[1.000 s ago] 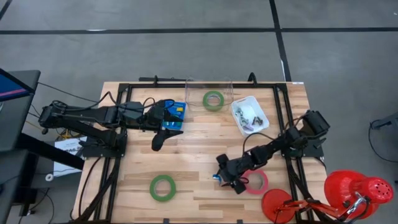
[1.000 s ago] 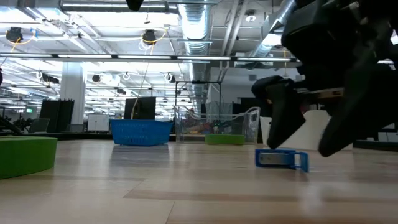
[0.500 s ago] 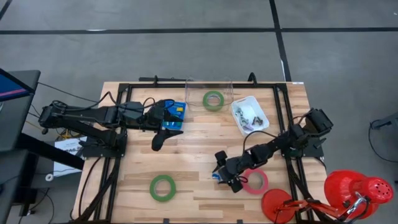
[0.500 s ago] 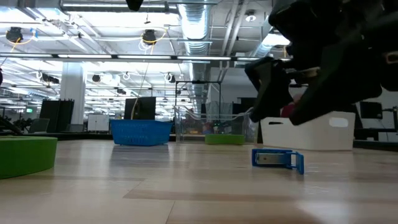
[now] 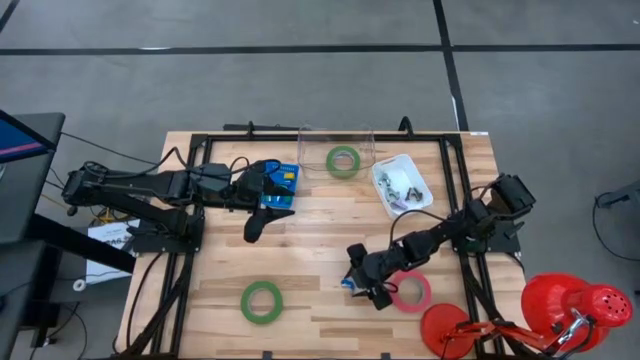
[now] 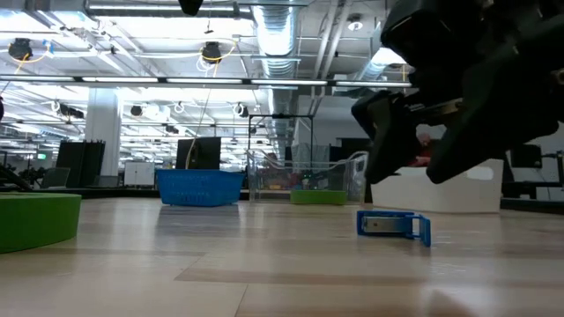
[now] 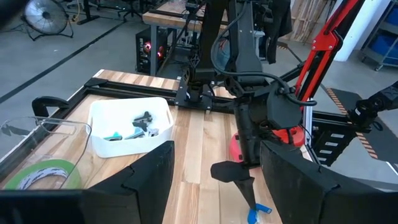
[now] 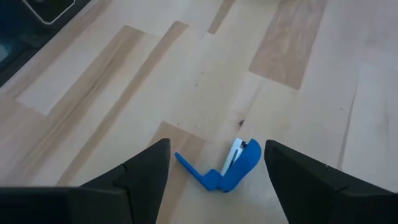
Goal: Pick and place Stapler, Stapler remover, tape
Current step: Put the blue stapler into the blue bin
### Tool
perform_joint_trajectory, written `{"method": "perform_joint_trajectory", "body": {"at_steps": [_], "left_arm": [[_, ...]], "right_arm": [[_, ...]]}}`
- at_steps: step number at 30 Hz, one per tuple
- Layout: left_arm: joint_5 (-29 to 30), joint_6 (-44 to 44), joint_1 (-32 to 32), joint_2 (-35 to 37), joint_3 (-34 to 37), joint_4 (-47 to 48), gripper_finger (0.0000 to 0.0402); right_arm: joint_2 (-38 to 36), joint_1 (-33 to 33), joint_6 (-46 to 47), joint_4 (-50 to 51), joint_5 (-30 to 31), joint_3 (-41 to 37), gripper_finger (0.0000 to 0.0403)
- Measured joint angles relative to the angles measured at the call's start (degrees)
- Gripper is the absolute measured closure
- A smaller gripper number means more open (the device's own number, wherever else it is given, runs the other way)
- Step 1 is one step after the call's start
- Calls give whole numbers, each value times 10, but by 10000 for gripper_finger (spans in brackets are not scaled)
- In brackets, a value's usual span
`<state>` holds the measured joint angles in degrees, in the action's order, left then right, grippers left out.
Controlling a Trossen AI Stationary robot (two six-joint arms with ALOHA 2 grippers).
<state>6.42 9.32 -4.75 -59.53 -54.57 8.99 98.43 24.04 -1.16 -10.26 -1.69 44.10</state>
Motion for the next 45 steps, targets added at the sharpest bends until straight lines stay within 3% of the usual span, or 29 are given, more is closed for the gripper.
{"method": "perform_joint_trajectory", "body": {"at_steps": [13, 20, 29, 45], "left_arm": [[9, 0, 0, 0, 0, 0, 175], [11, 0, 0, 0, 0, 0, 175], [14, 0, 0, 0, 0, 0, 175], [24, 0, 0, 0, 0, 0, 175]], "right_arm": [[15, 2, -35, 1, 2, 0, 67], [40, 1, -39, -6, 2, 0, 50], [41, -2, -39, -5, 3, -1, 67], [40, -2, -13, 12, 2, -1, 137]]}}
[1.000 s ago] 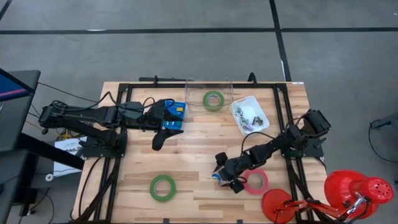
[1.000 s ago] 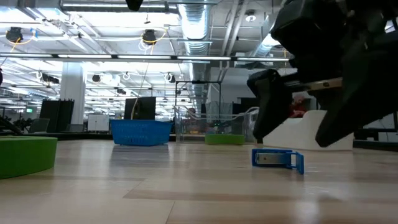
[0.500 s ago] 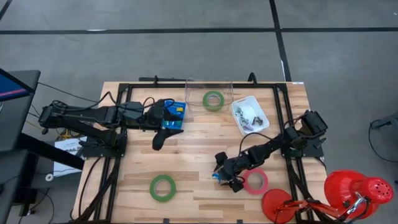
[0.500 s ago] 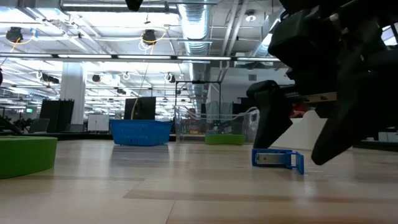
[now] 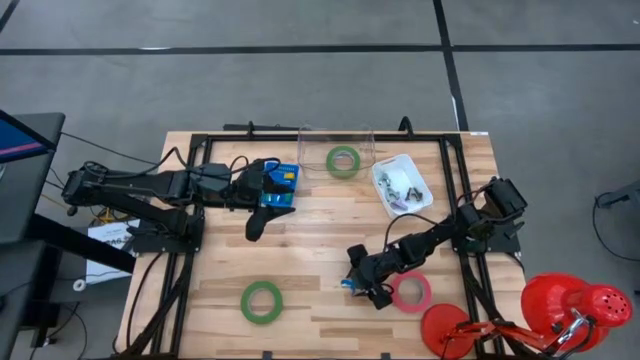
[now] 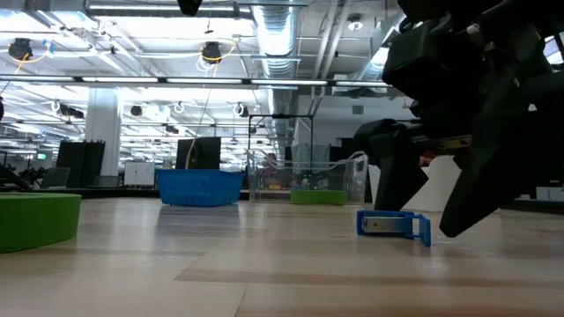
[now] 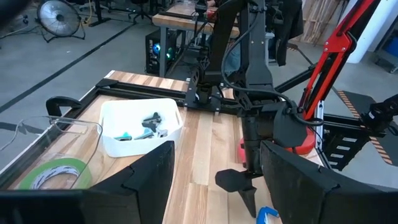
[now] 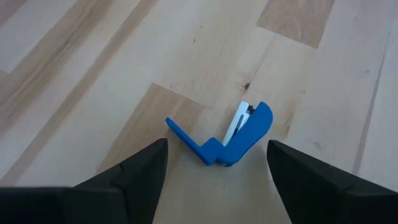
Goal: Pick and place Stapler, Stapler remover, tape
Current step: Put the blue stapler into the blue bin
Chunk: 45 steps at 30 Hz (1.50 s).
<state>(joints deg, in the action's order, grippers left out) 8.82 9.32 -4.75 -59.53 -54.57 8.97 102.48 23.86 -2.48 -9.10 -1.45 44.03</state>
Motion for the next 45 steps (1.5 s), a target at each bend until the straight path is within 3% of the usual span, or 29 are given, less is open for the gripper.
{"method": "perform_joint_trajectory", "body": {"at_steps": [18, 29, 35, 45], "left_arm": [[0, 0, 0, 0, 0, 0, 175], [0, 0, 0, 0, 0, 0, 175], [0, 0, 0, 0, 0, 0, 175], [0, 0, 0, 0, 0, 0, 175]], "right_arm": [[0, 0, 0, 9, 0, 0, 282], [-9, 0, 19, 11, 0, 0, 327], [-47, 1, 19, 14, 0, 11, 290], [-66, 1, 13, 88, 0, 73, 128]]}}
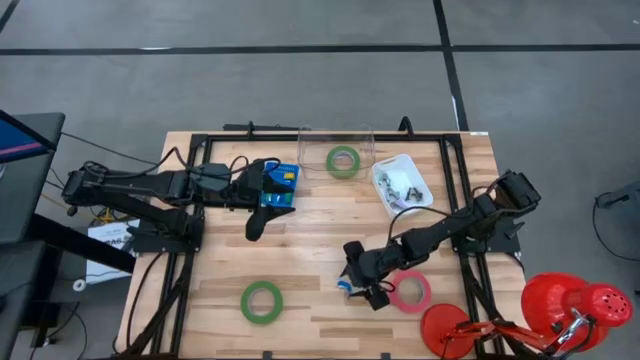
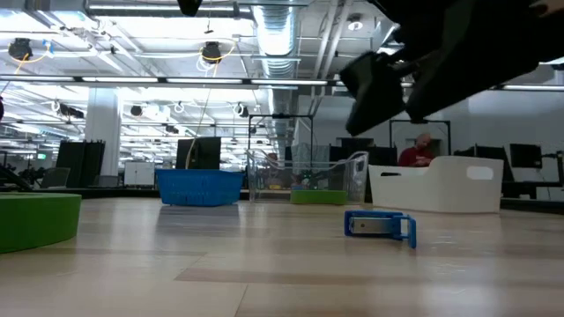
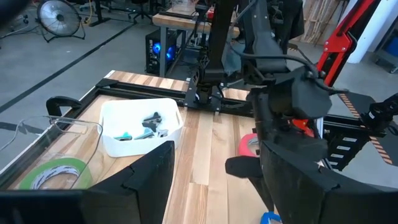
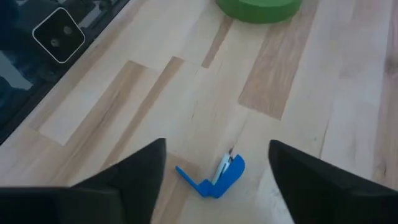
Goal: Pick and place Stapler, Stapler remover, tape
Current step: Put the blue stapler into the blue bin
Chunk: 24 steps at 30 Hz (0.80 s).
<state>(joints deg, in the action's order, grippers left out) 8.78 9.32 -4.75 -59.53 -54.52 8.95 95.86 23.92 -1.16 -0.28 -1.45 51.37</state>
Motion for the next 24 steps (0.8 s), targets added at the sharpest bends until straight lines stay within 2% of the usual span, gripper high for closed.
{"method": "perform_joint_trajectory", "body": {"at_steps": [4, 10, 14, 24], "left_arm": [[0, 0, 0, 0, 0, 0, 175], [0, 0, 0, 0, 0, 0, 175], [0, 0, 0, 0, 0, 0, 175], [0, 0, 0, 0, 0, 0, 175]], "right_arm": [[28, -2, -22, 78, 0, 61, 92], [75, -15, -27, 201, 0, 136, 69], [85, -13, -69, 221, -1, 146, 62], [95, -1, -69, 232, -46, 151, 61]]}}
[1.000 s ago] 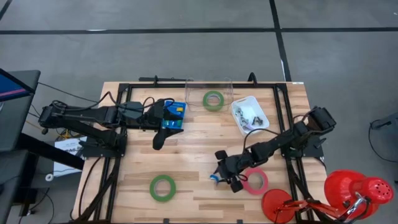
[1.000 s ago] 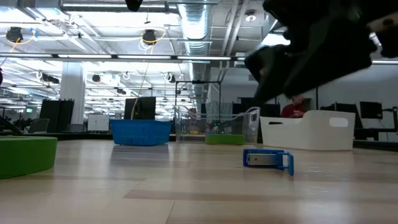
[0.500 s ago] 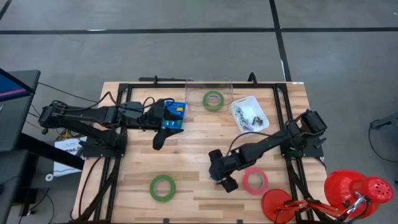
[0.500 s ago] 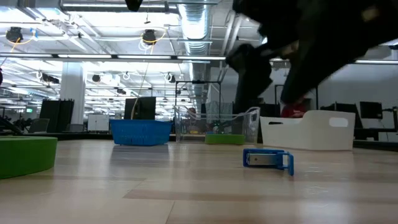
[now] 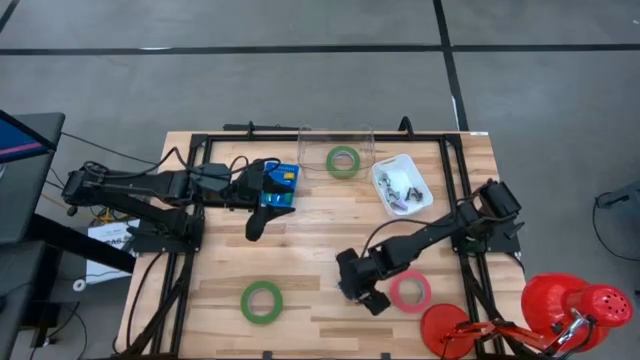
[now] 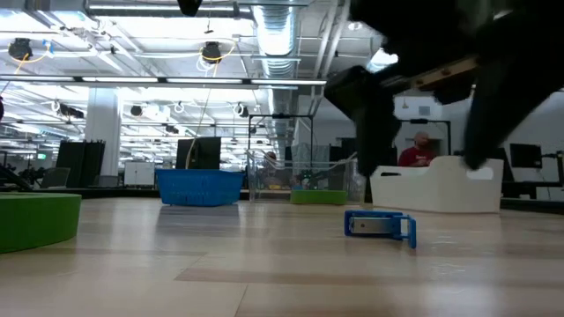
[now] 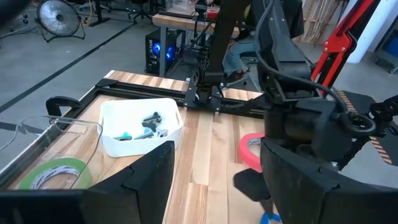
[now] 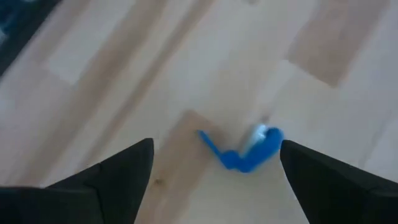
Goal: Pick and place Stapler, Stapler remover, tape
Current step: Put the blue stapler into the blue bin
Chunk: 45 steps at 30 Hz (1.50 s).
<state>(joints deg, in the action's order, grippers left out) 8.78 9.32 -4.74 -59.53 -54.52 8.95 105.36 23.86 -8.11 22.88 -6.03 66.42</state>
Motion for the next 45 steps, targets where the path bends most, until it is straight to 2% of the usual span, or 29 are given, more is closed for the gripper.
{"method": "perform_joint_trajectory", "body": {"at_steps": [8, 18, 28, 37, 45], "left_arm": [[0, 0, 0, 0, 0, 0, 175], [0, 0, 0, 0, 0, 0, 175], [0, 0, 0, 0, 0, 0, 175], [0, 0, 0, 0, 0, 0, 175], [0, 0, 0, 0, 0, 0, 175]], "right_arm": [[9, 5, -15, -16, 1, 4, 62], [47, 0, -41, -26, 43, 4, 61], [61, -3, -26, -36, 31, 4, 64], [61, -7, -8, -37, 31, 4, 83], [61, -7, -8, -37, 31, 4, 126]]}}
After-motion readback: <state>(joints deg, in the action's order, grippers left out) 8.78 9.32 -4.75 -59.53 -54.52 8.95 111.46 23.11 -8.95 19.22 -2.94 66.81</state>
